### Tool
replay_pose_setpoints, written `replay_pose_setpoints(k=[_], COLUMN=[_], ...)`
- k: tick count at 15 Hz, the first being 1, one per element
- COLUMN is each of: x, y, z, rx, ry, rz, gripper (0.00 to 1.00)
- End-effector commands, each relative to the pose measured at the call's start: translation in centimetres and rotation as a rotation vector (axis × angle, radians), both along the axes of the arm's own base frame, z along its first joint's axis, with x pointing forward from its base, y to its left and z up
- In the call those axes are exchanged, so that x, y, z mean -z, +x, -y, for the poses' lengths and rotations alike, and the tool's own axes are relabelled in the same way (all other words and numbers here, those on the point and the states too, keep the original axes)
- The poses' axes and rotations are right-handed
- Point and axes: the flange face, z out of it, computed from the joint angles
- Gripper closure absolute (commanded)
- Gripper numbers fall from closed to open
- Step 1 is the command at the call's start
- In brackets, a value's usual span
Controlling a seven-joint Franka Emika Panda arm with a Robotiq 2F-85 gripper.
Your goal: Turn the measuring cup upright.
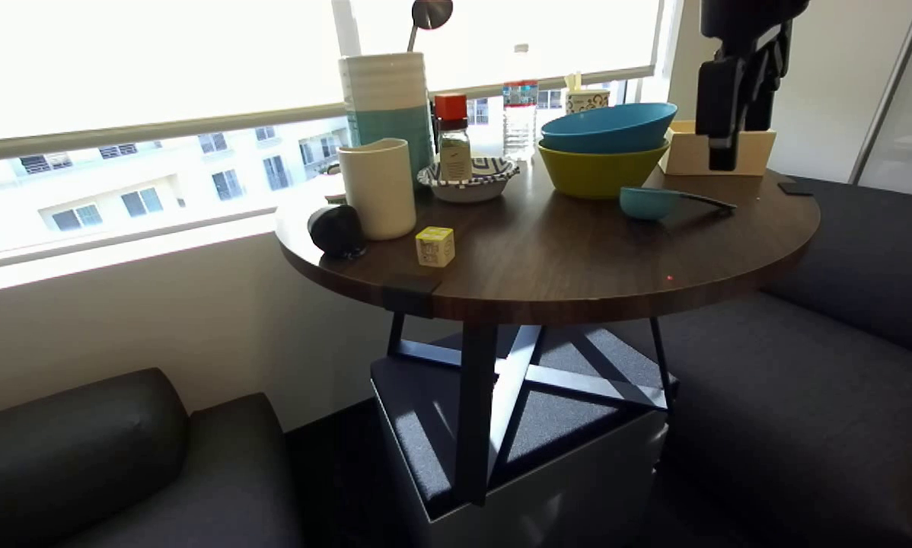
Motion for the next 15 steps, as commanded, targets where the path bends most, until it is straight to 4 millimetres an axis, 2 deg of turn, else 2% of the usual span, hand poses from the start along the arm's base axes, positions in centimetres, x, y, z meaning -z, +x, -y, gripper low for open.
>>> replay_pose_setpoints(k=[1,7,14,15], x=[-1.9,-4.3,-7.4,-6.7], y=[-0.3,-0.7,-1.7,-1.1], z=[0.7,2.4,3.0,3.0], rx=[0.030,0.046,0.031,0.035], ry=[0.194,0.433,0.485,0.452], rz=[-0.053,0.008,0.146,0.092], gripper=[0.00,0.00,0.00,0.00])
